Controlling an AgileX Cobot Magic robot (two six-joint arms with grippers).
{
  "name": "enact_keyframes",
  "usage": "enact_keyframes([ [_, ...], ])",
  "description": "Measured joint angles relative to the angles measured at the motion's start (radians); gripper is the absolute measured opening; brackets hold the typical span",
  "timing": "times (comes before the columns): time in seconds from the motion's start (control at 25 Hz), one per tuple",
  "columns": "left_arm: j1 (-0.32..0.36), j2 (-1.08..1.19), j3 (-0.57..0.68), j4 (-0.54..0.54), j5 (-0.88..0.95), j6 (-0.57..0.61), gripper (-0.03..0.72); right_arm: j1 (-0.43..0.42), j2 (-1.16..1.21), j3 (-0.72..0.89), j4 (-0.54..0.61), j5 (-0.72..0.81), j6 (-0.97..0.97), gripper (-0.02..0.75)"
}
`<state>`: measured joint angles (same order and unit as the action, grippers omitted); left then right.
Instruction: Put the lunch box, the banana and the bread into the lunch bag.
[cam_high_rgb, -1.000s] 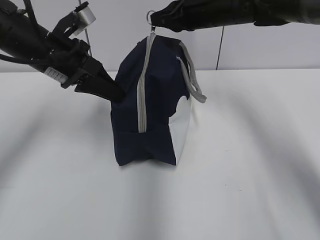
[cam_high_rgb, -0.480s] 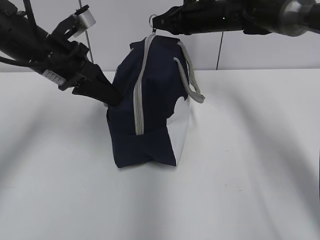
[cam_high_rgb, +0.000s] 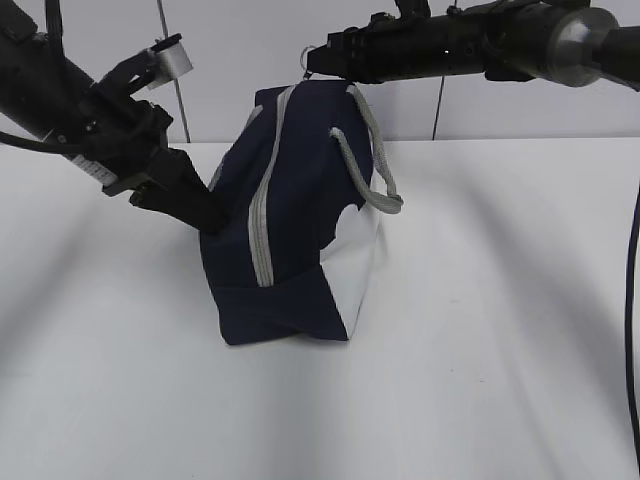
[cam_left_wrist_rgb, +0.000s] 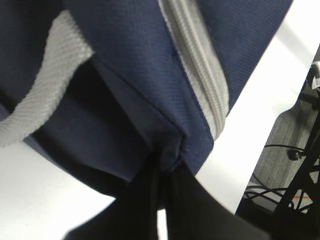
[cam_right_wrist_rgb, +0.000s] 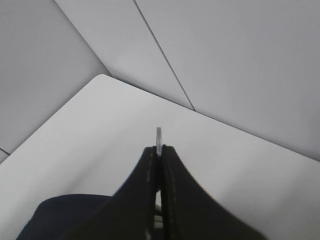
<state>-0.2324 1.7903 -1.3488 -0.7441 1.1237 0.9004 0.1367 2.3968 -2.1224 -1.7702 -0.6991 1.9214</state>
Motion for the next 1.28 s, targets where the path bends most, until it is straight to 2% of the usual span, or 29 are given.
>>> enact_keyframes([
  [0.32, -0.072, 0.000, -0.003, 0.081, -0.010, 0.000, 0.001, -0.004, 0.025, -0.002, -0.039, -0.039, 0.086, -0.016],
  [0.48, -0.075, 0.000, -0.005, 0.082, -0.008, -0.006, 0.001, -0.007, 0.029, -0.005, -0.043, -0.048, 0.090, -0.016],
  [0.64, -0.073, 0.001, -0.026, 0.090, 0.005, -0.087, 0.015, -0.008, 0.030, -0.007, -0.046, -0.070, 0.093, -0.016],
  [0.72, -0.071, 0.001, -0.047, 0.098, 0.015, -0.134, 0.046, -0.010, 0.030, -0.008, -0.052, -0.075, 0.093, -0.016],
  [0.92, -0.071, 0.001, -0.128, 0.109, 0.079, -0.211, 0.242, -0.011, 0.030, -0.008, -0.078, -0.091, 0.093, -0.016],
  [1.0, -0.070, -0.001, -0.169, 0.117, 0.087, -0.236, 0.287, -0.011, 0.030, -0.008, -0.078, -0.094, 0.093, -0.016],
  [1.2, -0.066, -0.020, -0.272, 0.128, 0.084, -0.296, 0.314, -0.011, 0.030, -0.008, -0.080, -0.097, 0.093, -0.016],
  [1.28, -0.066, -0.023, -0.298, 0.125, 0.007, -0.333, 0.316, -0.011, 0.030, -0.008, -0.080, -0.097, 0.093, -0.016],
])
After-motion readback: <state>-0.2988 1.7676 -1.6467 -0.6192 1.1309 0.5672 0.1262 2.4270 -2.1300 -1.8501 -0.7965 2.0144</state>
